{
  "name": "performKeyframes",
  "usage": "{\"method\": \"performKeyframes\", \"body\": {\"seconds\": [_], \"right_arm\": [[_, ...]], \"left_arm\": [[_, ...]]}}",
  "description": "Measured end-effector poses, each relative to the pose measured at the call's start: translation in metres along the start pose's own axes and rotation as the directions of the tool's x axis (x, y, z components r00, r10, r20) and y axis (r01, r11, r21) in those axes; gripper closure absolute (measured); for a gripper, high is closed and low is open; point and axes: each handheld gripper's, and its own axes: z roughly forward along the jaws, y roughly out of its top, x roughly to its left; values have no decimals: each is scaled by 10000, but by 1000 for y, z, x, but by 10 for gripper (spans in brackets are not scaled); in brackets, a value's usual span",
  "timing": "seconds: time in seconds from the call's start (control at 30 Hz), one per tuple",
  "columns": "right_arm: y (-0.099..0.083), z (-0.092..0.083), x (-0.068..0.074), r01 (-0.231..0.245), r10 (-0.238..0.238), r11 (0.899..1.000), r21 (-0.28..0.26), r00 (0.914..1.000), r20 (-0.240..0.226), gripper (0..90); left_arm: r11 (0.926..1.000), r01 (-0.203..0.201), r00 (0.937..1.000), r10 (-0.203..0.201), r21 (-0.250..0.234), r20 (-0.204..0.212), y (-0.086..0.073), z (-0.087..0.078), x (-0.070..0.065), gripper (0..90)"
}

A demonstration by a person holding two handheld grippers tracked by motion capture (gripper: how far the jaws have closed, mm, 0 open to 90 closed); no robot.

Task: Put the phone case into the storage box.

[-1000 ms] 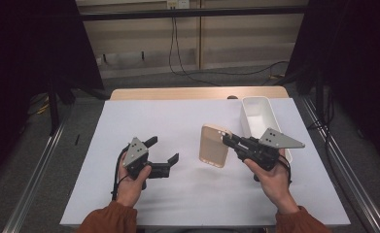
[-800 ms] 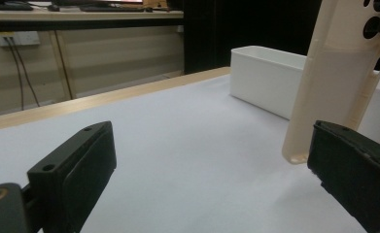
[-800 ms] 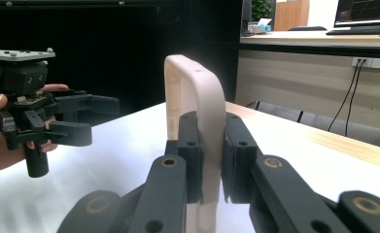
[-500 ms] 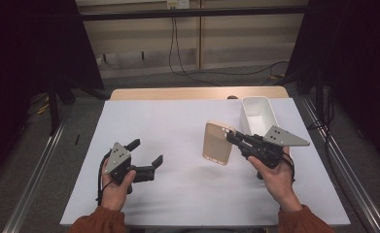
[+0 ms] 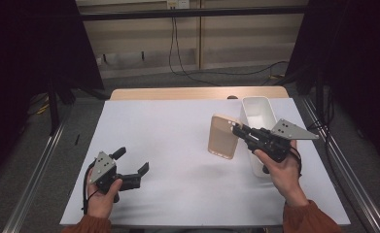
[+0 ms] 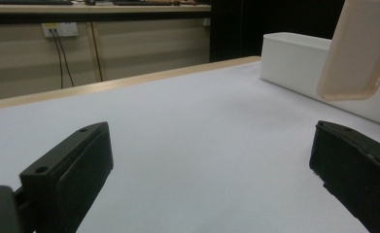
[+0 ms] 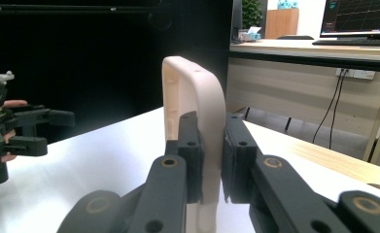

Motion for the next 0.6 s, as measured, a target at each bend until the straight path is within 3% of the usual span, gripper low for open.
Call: {"method": "performKeyframes", "body": {"seconds": [0.2,0.4,0.47,0.6], "right_arm": [[5,0,-6,-37,37,9999,-102,10000,5,805],[8,-2,-13,-50,51,9999,-152,9999,88,805],[10,-4,-14,-58,61,9998,-180,9999,132,805],[15,-7,-19,-36,41,9996,-271,9998,190,804]], "left_arm": [[9994,303,9993,-307,-183,-231,-2,-7,4,20],[9995,180,9994,-187,-244,-294,-5,-10,6,16],[9987,411,9989,-417,-298,-205,-6,-11,6,16],[9991,194,9993,-206,-384,-298,-7,-14,6,18]]}}
